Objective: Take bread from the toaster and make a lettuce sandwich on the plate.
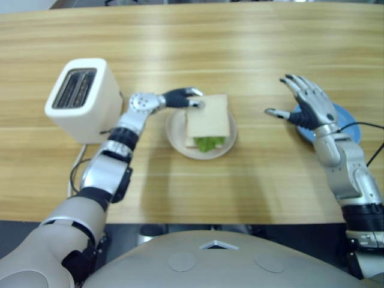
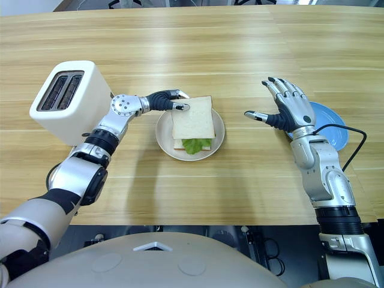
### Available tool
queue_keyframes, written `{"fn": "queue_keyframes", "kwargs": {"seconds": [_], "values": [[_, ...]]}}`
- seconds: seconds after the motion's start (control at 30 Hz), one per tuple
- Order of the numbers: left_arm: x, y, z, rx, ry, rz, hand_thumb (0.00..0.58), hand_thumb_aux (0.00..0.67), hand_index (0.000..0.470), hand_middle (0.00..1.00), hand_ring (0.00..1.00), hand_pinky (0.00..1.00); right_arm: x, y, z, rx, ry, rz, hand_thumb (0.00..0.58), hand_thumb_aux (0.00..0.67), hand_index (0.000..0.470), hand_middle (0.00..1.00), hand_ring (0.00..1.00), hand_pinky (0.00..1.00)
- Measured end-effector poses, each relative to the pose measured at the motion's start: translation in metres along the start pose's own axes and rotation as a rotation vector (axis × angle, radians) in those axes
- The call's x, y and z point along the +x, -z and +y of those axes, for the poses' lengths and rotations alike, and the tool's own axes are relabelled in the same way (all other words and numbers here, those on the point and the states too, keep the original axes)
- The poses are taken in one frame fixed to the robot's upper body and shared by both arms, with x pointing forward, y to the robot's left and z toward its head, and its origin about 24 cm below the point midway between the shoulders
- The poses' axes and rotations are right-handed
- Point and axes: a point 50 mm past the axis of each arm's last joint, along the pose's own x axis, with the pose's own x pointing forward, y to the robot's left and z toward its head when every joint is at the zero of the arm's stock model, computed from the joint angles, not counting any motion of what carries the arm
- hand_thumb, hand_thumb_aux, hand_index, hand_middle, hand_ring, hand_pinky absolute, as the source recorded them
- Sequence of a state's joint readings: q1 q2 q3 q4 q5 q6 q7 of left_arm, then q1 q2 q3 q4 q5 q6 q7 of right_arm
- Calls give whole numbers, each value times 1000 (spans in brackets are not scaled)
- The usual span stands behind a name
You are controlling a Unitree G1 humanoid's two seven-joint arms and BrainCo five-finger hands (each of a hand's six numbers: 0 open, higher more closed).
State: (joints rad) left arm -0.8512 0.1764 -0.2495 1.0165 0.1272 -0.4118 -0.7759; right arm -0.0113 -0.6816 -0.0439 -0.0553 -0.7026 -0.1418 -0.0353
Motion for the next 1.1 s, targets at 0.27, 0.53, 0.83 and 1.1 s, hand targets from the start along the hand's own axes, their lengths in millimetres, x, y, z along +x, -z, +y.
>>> {"fn": "queue_keyframes", "kwargs": {"seconds": [0.27,0.53,0.83,1.1], "values": [[10,6,-2,107,4,120,580,670,460,1000,1000,1000,0,-8,9,0,-45,-37,0,0,0,0,0,0],[12,25,-11,212,13,284,580,670,460,1000,1000,1000,-10,-44,23,-10,-168,-301,0,0,0,0,0,0],[19,31,-22,289,16,351,580,670,460,1000,1000,1000,-27,-87,48,9,-313,-536,0,0,0,0,0,0],[24,30,-25,369,14,376,580,670,460,1000,1000,1000,-24,-104,58,-36,-365,-632,0,0,0,0,0,0]]}}
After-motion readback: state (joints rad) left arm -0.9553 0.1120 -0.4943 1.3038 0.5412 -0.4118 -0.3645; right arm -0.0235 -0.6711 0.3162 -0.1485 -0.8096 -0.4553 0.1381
